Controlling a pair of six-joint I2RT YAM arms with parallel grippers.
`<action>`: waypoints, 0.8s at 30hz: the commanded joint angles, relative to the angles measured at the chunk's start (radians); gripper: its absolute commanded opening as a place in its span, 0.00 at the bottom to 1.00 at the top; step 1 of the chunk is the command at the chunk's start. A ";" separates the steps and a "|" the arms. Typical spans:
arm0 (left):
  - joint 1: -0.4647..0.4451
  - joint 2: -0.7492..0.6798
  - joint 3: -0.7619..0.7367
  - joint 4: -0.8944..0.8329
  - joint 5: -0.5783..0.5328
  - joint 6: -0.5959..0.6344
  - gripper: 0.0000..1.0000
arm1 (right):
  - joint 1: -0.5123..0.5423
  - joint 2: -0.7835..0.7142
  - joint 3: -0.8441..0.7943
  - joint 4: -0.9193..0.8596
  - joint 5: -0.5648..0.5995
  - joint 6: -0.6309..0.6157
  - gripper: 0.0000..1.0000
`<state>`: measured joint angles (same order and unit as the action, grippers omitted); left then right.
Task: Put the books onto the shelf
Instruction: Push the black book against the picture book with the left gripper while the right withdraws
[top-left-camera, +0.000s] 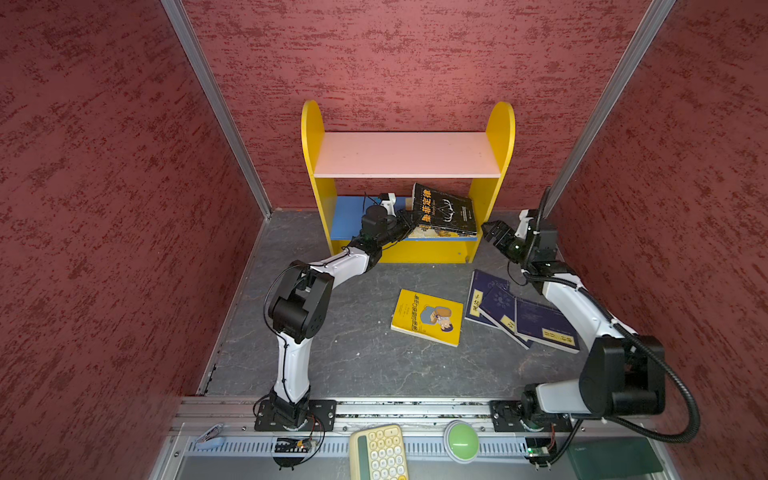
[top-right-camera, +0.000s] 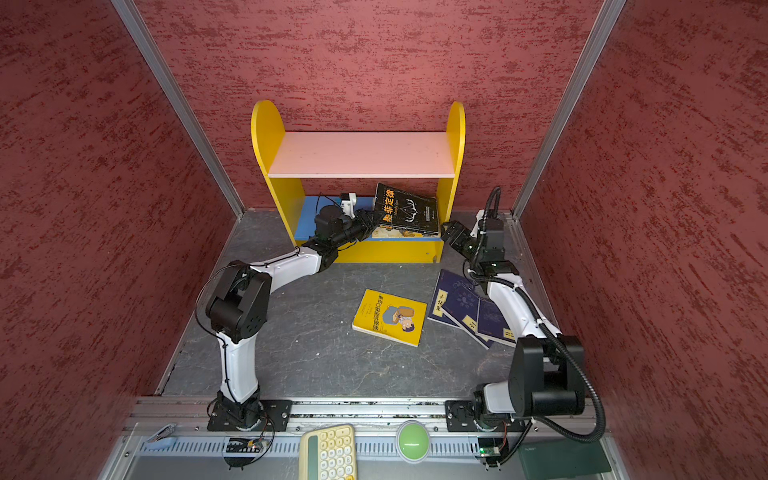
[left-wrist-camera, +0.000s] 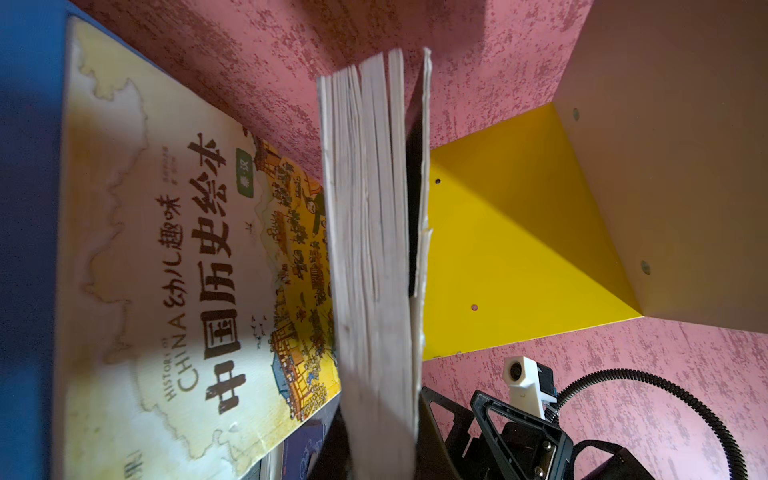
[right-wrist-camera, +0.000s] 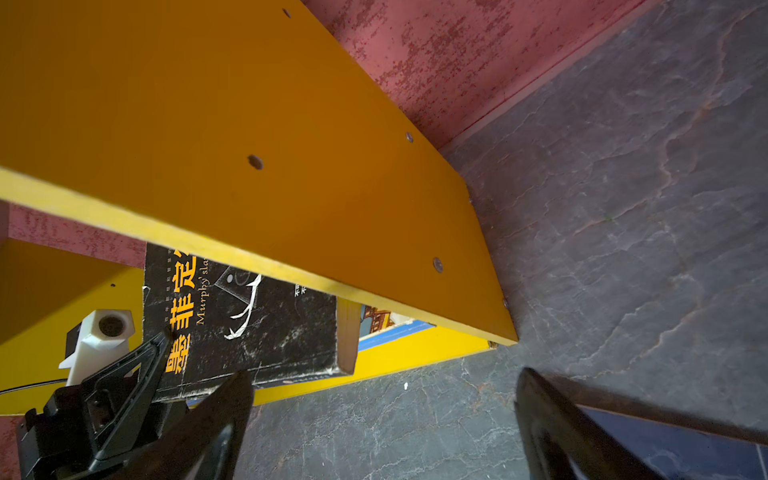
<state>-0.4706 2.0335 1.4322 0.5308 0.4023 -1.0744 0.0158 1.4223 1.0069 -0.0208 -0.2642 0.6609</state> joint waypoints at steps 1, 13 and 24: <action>-0.008 0.015 0.049 0.069 -0.029 -0.024 0.00 | -0.002 0.023 0.039 0.058 0.014 -0.005 0.99; -0.020 0.064 0.118 -0.007 -0.031 -0.028 0.00 | 0.002 0.151 0.118 0.074 -0.006 0.016 0.99; -0.031 0.091 0.146 -0.084 -0.028 -0.027 0.00 | 0.018 0.240 0.227 0.030 -0.018 -0.024 0.99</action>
<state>-0.4904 2.1269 1.5391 0.4263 0.3672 -1.0996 0.0273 1.6417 1.1946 0.0093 -0.2832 0.6594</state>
